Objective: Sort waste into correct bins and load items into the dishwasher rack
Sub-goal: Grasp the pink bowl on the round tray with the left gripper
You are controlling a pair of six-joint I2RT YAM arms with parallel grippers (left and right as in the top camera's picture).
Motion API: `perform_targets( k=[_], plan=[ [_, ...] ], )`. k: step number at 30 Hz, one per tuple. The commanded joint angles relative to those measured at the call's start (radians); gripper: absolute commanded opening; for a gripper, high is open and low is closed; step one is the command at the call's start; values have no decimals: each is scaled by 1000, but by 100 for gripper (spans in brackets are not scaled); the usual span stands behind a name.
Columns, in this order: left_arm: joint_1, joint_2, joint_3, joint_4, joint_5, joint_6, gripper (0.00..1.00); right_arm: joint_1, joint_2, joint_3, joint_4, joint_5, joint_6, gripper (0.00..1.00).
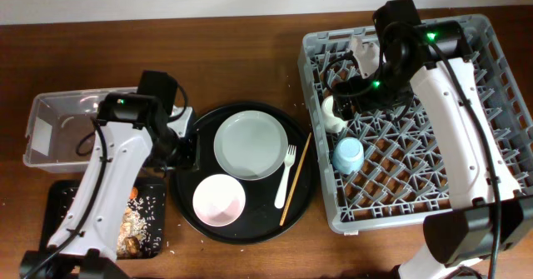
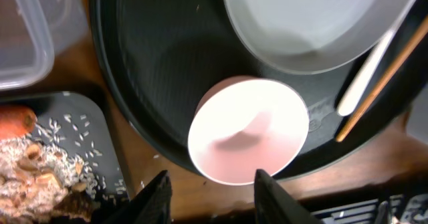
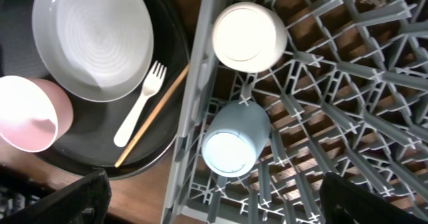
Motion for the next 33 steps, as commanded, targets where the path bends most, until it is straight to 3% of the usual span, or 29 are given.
perform_targets(
  k=[1, 6, 9, 12, 14, 18, 24, 28, 31, 33],
  plan=[
    [-1, -20, -159, 57, -24, -20, 44, 5, -11, 18, -10, -17, 1, 99],
    [-1, -20, -454, 311, 60, -25, 45, 5, -11, 18, -16, -17, 1, 99],
    [-1, -20, -532, 386, 80, -50, 44, 5, -11, 18, -16, -17, 1, 99],
    [-1, -20, -534, 420, 87, -50, 21, 5, -11, 18, -16, -17, 1, 99],
    [-1, -20, -532, 433, 89, -50, 0, 5, -11, 18, -17, -17, 1, 99],
    [-1, -30, -468, 403, 89, -50, 0, 5, -11, 18, -19, -17, 1, 99],
    [-1, -78, -88, 203, 98, -98, 0, 6, -11, 18, -31, -120, 1, 98],
    [-30, -78, 24, 206, 137, -112, 0, 52, -11, 18, -34, -195, 0, 85],
    [-71, -77, 25, 207, 135, -145, 0, 173, -11, 18, -3, -191, 19, 57],
    [-73, -77, 25, 193, 135, -151, 0, 230, -11, 18, 35, -184, 75, 57]
  ],
)
